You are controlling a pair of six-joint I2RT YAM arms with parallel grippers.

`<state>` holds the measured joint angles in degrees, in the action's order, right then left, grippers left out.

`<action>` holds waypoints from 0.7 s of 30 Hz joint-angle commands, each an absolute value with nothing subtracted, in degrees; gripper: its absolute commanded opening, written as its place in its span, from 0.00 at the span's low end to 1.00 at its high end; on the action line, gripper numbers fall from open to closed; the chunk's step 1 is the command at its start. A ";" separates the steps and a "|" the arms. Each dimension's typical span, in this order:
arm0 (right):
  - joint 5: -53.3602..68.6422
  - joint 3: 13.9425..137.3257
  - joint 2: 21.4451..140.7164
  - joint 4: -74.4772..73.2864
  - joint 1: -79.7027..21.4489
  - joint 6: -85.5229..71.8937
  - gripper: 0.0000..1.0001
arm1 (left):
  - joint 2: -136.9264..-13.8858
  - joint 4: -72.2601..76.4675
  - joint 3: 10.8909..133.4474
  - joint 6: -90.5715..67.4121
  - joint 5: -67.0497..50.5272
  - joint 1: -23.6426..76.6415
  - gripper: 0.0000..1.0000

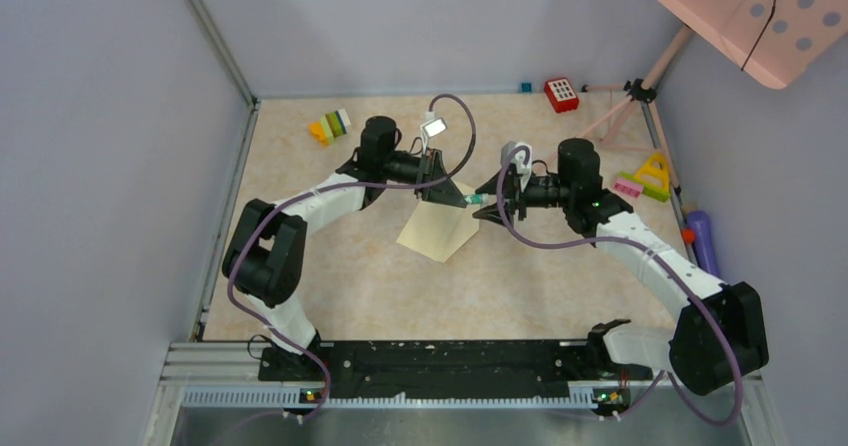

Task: Place the letter into the envelope and seal it
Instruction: Screw the solid glue.

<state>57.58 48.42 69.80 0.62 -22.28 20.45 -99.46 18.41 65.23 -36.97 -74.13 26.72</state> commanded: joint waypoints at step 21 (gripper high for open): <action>64.57 54.56 70.17 -19.49 -22.49 40.62 0.00 | -97.50 19.08 67.22 -35.79 -78.38 27.28 0.72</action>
